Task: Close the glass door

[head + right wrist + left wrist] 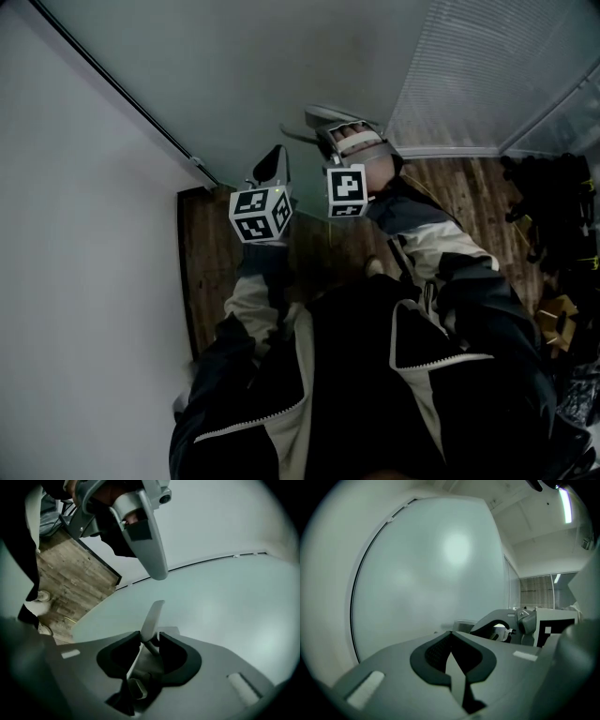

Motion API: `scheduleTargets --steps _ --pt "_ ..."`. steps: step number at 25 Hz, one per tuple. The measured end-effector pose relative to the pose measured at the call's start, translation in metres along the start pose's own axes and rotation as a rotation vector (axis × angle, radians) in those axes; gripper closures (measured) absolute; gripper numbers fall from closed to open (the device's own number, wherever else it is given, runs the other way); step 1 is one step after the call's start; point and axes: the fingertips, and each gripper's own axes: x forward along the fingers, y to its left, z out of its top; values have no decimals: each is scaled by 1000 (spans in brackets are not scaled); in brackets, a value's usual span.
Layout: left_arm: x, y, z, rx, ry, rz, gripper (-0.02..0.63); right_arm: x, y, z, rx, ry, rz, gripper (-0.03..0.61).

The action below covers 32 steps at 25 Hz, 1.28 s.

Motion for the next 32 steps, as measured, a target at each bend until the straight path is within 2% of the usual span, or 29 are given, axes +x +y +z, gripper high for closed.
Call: scheduleTargets --steps 2,8,18,32 --pt "-1 1 -1 1 2 -3 611 1 2 0 -3 11 -8 446" --pt "-4 5 -2 3 0 -5 612 8 2 -4 -25 31 -45 447" --pt "9 -8 0 13 6 -11 612 30 -11 -31 -34 41 -50 442" --pt "63 -37 15 3 -7 48 612 108 -48 -100 -119 37 -46 442"
